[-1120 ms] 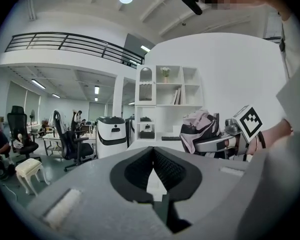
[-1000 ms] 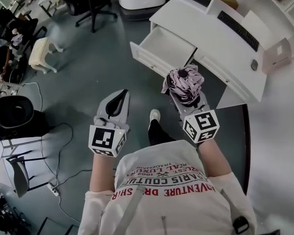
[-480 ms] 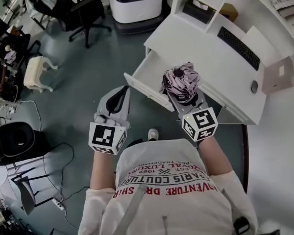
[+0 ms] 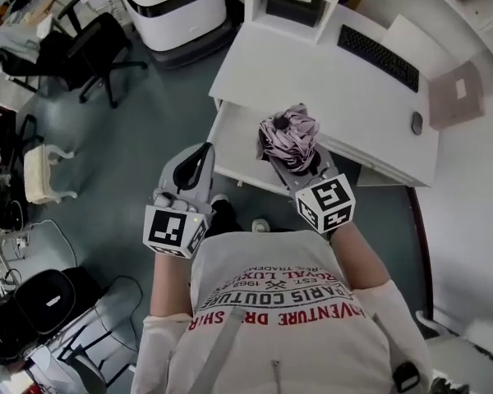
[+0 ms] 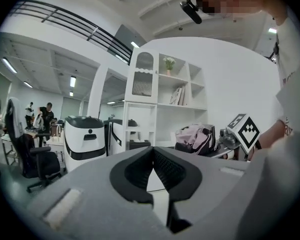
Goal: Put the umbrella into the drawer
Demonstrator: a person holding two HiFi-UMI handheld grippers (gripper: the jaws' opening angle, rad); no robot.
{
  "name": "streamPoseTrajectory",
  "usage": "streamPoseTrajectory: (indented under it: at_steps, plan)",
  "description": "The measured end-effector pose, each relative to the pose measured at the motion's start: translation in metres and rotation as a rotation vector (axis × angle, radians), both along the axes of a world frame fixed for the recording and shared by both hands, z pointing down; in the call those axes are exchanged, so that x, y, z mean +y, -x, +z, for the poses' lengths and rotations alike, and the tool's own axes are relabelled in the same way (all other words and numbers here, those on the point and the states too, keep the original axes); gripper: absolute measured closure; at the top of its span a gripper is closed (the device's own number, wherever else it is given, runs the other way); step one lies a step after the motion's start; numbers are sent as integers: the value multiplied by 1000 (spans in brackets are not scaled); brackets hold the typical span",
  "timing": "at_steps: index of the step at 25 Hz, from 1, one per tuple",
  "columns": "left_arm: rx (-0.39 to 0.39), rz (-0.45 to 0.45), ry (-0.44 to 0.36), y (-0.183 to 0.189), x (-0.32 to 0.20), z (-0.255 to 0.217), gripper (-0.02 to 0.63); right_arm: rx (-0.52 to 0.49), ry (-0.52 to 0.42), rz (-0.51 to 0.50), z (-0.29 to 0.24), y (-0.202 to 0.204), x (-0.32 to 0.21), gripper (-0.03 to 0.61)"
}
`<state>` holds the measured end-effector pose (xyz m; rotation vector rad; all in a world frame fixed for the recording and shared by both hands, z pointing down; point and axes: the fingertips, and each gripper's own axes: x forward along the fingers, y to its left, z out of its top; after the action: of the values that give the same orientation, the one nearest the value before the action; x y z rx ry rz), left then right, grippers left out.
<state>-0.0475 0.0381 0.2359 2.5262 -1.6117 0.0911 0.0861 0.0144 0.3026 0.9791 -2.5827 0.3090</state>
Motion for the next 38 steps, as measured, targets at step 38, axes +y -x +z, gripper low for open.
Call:
streamPoseTrajectory:
  at_steps: [38]
  plan:
    - [85, 474, 231, 25, -177, 242, 606, 525, 635, -130, 428, 56, -55, 348]
